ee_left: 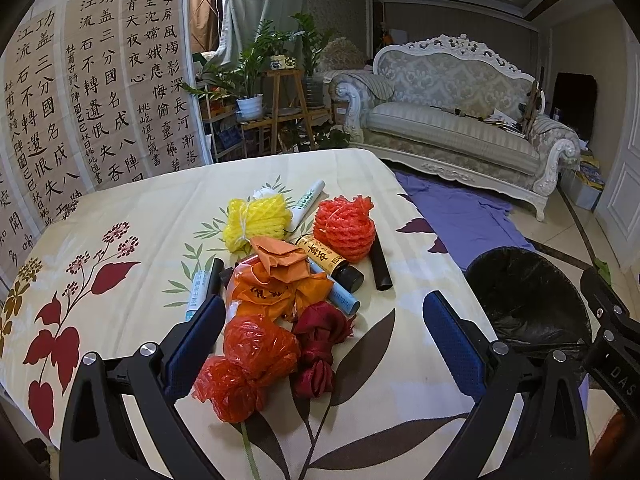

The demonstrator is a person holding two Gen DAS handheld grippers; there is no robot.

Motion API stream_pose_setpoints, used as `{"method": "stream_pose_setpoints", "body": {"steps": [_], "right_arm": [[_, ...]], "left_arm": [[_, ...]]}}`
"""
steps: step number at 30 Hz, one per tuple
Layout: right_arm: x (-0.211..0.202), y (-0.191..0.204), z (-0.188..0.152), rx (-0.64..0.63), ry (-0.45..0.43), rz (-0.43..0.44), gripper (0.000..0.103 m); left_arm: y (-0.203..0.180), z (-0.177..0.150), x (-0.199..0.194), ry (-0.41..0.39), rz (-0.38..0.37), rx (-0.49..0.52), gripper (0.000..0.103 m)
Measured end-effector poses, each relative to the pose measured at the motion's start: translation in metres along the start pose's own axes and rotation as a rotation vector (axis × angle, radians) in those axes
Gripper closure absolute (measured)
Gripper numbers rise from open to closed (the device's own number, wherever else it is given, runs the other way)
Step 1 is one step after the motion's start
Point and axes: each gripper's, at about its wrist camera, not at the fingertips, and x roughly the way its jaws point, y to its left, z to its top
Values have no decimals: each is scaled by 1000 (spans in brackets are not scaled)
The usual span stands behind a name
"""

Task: Collect trash
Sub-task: 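Move both tools over the pile of trash on the table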

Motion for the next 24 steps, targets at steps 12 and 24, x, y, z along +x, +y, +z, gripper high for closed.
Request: {"method": "stream_pose_setpoints", "body": {"steps": [12,24], "right_arm": [[-1,-3,2,2,4,-3,4],[-2,-8,3,3,4,-4,4]], "left_arm": [[0,1,0,1,1,0,7],[0,0,-1,1,0,-1,7]]}}
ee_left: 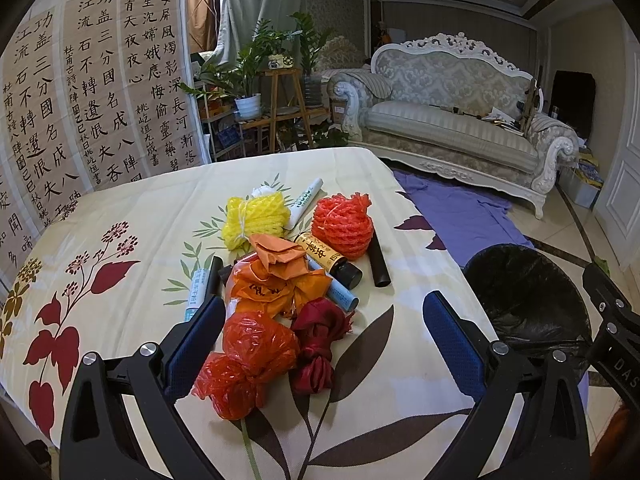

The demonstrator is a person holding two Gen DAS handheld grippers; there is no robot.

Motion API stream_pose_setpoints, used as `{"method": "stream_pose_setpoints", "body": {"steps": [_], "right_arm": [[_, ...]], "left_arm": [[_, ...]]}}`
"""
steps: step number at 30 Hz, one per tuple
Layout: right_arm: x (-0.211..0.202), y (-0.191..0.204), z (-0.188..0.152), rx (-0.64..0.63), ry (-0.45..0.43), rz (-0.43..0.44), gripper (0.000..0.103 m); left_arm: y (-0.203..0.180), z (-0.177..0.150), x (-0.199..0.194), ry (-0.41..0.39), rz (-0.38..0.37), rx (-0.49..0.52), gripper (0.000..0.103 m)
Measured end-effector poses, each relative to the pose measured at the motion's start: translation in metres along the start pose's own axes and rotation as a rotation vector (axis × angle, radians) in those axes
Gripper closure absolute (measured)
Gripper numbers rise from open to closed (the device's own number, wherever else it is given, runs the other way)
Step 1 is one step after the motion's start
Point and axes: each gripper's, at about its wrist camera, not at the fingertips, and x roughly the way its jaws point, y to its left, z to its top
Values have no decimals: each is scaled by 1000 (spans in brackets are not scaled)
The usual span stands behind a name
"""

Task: Collect trash
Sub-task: 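Move both tools over the pile of trash on the table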

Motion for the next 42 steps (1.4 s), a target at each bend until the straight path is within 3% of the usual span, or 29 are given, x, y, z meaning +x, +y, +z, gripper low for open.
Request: {"method": "stream_pose_setpoints", "body": {"steps": [34,42], "right_arm": [[1,-5,1,8,24,-18,4],[6,0,-1,9,54,5,4]], "left_arm": [[-6,-5,2,13,-23,13,7],[20,-13,-2,30,-19,10,7]]}}
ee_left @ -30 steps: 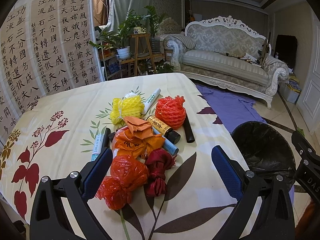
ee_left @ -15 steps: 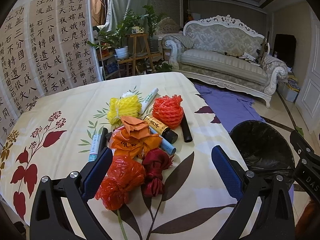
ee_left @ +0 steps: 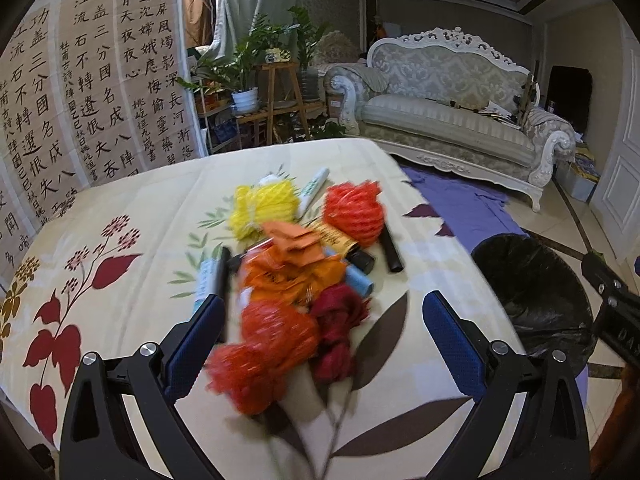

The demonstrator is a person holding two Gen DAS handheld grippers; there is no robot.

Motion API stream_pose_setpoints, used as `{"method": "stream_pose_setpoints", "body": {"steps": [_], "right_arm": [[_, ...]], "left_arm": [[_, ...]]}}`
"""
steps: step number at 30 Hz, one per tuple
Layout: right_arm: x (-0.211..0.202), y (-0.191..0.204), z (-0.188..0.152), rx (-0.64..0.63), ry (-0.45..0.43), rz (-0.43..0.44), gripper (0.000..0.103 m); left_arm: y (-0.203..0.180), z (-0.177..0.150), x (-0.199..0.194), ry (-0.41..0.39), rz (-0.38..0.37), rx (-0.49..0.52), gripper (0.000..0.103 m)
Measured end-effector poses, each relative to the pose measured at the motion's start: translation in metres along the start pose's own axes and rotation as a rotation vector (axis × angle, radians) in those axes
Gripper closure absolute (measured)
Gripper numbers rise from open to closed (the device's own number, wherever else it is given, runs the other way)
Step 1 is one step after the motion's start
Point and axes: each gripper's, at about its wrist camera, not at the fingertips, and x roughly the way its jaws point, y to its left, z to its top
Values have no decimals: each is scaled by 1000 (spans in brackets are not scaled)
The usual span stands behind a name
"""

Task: Collect trash
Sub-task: 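Move both tools over the pile of trash on the table, then grasp the red plastic bag with the left tool while the right tool grasps the dark red bag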

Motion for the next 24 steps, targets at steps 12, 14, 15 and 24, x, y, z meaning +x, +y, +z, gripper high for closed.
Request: {"method": "stream_pose_setpoints", "body": {"steps": [12,14,15,24], "right_arm": [[13,30,-7,-44,48,77,4],[14,31,-6,-41,50,79,4],[15,32,-7,-38,50,81,4],[21,40,-5,-48,67,100,4]], "left_arm": [[39,-11,9,62,46,-48,7],[39,-9,13,60,48,-45,8],[38,-7,15,61,46,-44,10],[41,-15,27,117,-37,-48,45]]}}
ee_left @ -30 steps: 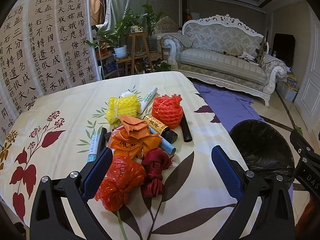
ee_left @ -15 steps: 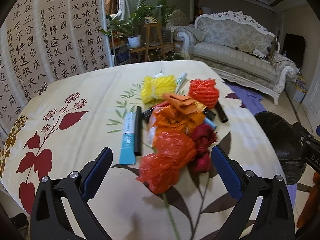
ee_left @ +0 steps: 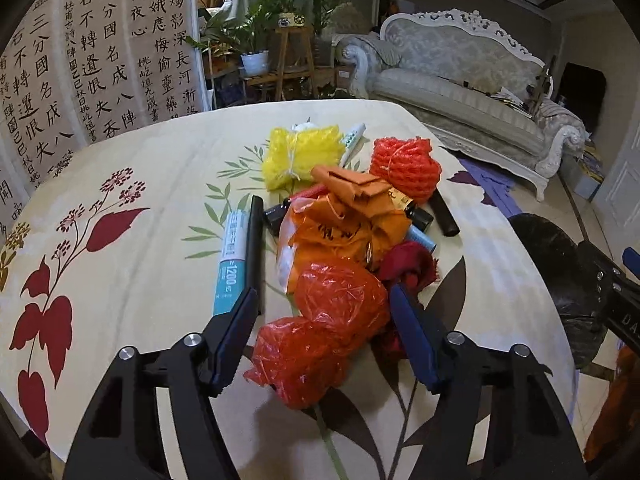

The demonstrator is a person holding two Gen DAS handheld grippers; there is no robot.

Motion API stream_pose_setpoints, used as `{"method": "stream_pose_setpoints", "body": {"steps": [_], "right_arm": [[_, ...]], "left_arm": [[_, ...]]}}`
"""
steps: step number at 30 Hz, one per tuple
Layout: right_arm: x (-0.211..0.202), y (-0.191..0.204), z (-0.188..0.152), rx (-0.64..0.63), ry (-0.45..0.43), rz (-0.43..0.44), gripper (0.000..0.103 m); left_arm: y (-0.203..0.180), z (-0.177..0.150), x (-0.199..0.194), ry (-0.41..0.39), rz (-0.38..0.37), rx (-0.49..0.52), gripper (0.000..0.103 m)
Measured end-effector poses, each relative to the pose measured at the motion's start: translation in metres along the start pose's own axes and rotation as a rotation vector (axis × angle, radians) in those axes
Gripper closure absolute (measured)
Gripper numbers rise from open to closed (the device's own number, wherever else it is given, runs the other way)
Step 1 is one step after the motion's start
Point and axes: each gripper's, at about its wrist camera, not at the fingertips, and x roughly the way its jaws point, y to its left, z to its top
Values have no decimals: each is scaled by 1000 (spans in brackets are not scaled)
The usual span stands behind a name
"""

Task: Collect trash
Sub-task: 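Grasp the red plastic bag with the left tool while the right tool grasps the dark red bag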

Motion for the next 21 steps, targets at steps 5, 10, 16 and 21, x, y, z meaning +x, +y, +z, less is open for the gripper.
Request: {"method": "stream_pose_setpoints", "body": {"steps": [5,10,16,21], "right_arm": [[-3,4,0,-10,0,6,4],[-7,13,1,-26,-7,12,4],[-13,30,2,-59,-11,43,5],[-15,52,4,-98,-5,86,5]], "left_arm": [[1,-2,-3,-16,-43,14,66],[7,-2,-15,-37,-60,2,71],[25,0,-35,-80,-53,-26,71],[50,3,-47,-110,-18,-67,71]]}}
